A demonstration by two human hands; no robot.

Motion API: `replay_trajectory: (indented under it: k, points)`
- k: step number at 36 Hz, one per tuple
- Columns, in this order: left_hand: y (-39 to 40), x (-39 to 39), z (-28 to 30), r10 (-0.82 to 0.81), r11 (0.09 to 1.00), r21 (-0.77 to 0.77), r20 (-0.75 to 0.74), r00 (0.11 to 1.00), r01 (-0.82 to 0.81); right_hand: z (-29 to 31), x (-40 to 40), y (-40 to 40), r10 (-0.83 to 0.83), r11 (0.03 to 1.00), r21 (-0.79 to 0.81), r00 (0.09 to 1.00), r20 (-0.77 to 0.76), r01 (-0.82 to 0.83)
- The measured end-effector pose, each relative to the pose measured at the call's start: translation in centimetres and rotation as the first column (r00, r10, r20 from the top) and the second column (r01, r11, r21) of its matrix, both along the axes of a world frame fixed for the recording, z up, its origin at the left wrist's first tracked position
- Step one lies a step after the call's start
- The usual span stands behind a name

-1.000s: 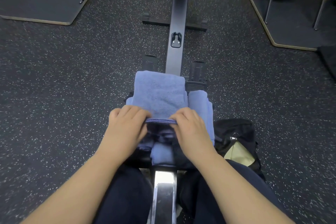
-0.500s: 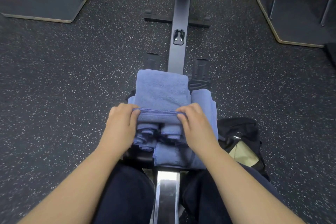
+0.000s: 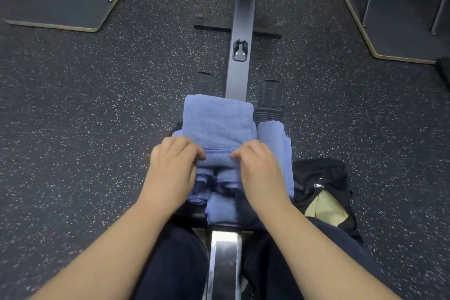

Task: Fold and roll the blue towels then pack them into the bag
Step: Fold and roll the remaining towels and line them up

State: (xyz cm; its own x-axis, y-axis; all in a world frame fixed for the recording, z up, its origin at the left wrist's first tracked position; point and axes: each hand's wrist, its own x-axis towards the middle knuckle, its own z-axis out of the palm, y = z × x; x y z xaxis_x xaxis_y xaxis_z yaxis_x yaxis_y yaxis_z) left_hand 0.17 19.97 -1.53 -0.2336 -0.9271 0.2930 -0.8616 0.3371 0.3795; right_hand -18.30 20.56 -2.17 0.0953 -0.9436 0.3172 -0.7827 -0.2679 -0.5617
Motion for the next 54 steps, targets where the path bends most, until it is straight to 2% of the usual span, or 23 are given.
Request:
replay_trajectory:
  k: [4, 11, 20, 32, 38, 41, 45, 50, 54]
  points:
    - [0.1, -0.4, -0.3, 0.026, 0.999, -0.023, 0.035, 0.999, -0.026, 0.2, 0.1, 0.0, -0.007, 1.0, -0.024, 1.0, -0.002, 0.007]
    - [-0.1, -1.4, -0.9, 0.099, 0.993, -0.077, 0.083, 0.992, -0.093, 0.1, 0.6, 0.6, 0.007, 0.997, 0.074, 0.998, -0.063, -0.002]
    - [-0.7, -2.0, -0.9, 0.155, 0.981, -0.141, 0.145, 0.977, -0.134, 0.1, 0.5, -0.5, -0.063, 0.998, -0.012, 0.991, -0.116, 0.062]
    - [-1.5, -0.9, -0.8, 0.143, 0.986, -0.084, 0.011, 0.99, -0.141, 1.1, -0.9, -1.4, -0.003, 0.991, 0.133, 0.997, -0.075, 0.013]
    - [-1.4, -0.5, -0.4, 0.16, 0.981, -0.111, -0.025, 0.987, -0.162, 2.3, -0.9, -1.2, -0.102, 0.984, 0.139, 0.991, -0.082, 0.112]
    - [-1.0, -0.5, 0.1, 0.145, 0.988, -0.036, -0.077, 0.987, -0.148, 2.8, -1.0, -1.0, -0.153, 0.969, 0.188, 0.987, -0.039, 0.157]
    - [-0.2, -0.7, 1.3, 0.16, 0.987, 0.001, -0.16, 0.974, -0.162, 3.3, -1.1, -0.7, -0.105, 0.979, 0.188, 0.987, 0.124, 0.08]
    - [0.9, -0.3, 2.2, 0.179, 0.983, -0.007, -0.218, 0.959, -0.185, 4.0, -1.3, 0.0, -0.053, 0.984, 0.174, 0.99, 0.13, 0.03]
    - [1.6, 0.2, 2.3, 0.168, 0.986, 0.054, -0.315, 0.934, -0.159, 4.3, -1.7, 0.6, -0.024, 0.987, 0.164, 0.989, 0.143, 0.001]
